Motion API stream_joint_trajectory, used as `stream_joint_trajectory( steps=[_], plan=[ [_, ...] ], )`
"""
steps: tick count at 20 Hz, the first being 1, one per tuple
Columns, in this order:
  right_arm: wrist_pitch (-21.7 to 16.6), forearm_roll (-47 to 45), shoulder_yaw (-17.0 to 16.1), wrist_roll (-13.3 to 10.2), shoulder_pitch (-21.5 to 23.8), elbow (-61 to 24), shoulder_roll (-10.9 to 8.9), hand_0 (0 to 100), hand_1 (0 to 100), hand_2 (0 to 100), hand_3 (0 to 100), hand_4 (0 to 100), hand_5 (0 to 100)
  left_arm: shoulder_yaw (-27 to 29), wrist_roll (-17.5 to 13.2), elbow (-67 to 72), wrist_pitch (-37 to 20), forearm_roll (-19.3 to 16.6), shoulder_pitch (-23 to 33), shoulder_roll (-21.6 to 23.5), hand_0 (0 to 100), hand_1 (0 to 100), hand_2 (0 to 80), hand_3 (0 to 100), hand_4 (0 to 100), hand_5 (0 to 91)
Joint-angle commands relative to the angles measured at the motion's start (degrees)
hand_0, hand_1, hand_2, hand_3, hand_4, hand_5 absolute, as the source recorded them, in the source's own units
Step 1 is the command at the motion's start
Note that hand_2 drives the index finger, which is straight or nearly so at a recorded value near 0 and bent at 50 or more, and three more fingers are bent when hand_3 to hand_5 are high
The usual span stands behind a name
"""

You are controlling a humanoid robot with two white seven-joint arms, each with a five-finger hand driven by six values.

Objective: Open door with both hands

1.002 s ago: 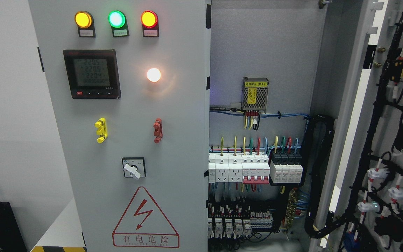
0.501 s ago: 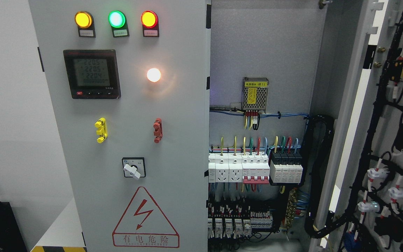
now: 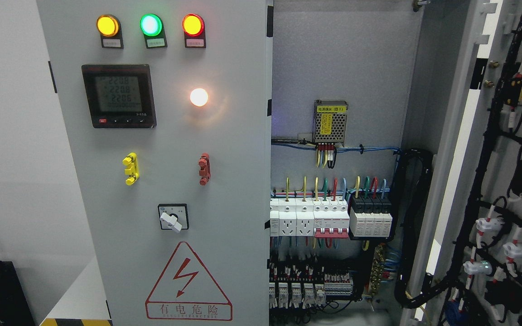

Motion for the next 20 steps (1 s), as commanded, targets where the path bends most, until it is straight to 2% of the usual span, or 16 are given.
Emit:
stream_joint_trajectory(
  steps=[1, 4, 6, 8, 9, 11, 14, 17, 20],
  plan=[
    [0.02, 1.76, -1.14, -0.05, 0.0, 0.0, 0.0, 12, 39, 0, 0, 0, 0, -3.41, 0.05, 6.56, 0.72, 7.47, -3.53, -5.46, 12, 39, 0.0, 0, 0, 0.0],
    [0.02, 1.85, -1.32, -0.05, 0.0, 0.0, -0.08, 12, 39, 0, 0, 0, 0, -3.41, -0.12, 6.57, 0.72, 7.74, -3.53, -5.55, 12, 39, 0.0, 0, 0, 0.0],
    [-0.15, 1.84, -1.32, -0.05, 0.18, -1.22, -0.7, 12, 39, 0, 0, 0, 0, -3.59, -0.3, 6.65, 0.55, 9.4, -3.53, -5.55, 12, 39, 0.0, 0, 0, 0.0],
    [-0.16, 1.76, -1.4, -0.14, 1.57, -7.09, -1.05, 12, 39, 0, 0, 0, 0, -4.98, -0.56, 6.65, 0.55, 10.81, -3.53, -5.55, 12, 39, 0.0, 0, 0, 0.0],
    [-0.16, 1.58, -1.4, -0.05, 3.06, -10.77, -1.75, 12, 39, 0, 0, 0, 0, -5.86, -0.57, 6.65, 0.55, 11.16, -3.45, -5.55, 12, 39, 0.0, 0, 0, 0.0],
    [-0.16, 1.58, -1.4, -0.14, 5.7, -20.52, -4.73, 12, 39, 0, 0, 0, 0, -6.05, -0.65, 6.65, 0.55, 11.69, -3.45, -5.55, 12, 39, 0.0, 0, 0, 0.0],
    [-0.16, 1.58, -1.4, -0.05, 11.06, -37.3, -7.81, 12, 39, 0, 0, 0, 0, -6.14, -0.74, 6.65, 0.63, 11.61, -3.45, -5.55, 12, 39, 0.0, 0, 0, 0.0],
    [-0.42, 1.58, -0.27, -0.14, 17.03, -51.37, -8.96, 12, 39, 0, 0, 0, 0, -6.84, -0.65, 6.65, 0.72, 11.69, -3.53, -5.55, 12, 39, 0.0, 0, 0, 0.0],
    [-5.32, 1.58, 0.88, -0.14, 23.1, -63.42, -9.49, 12, 39, 0, 0, 0, 0, -6.75, -0.57, 7.44, 0.81, 11.69, -3.53, -5.55, 12, 39, 0.0, 0, 0, 0.0]
  ],
)
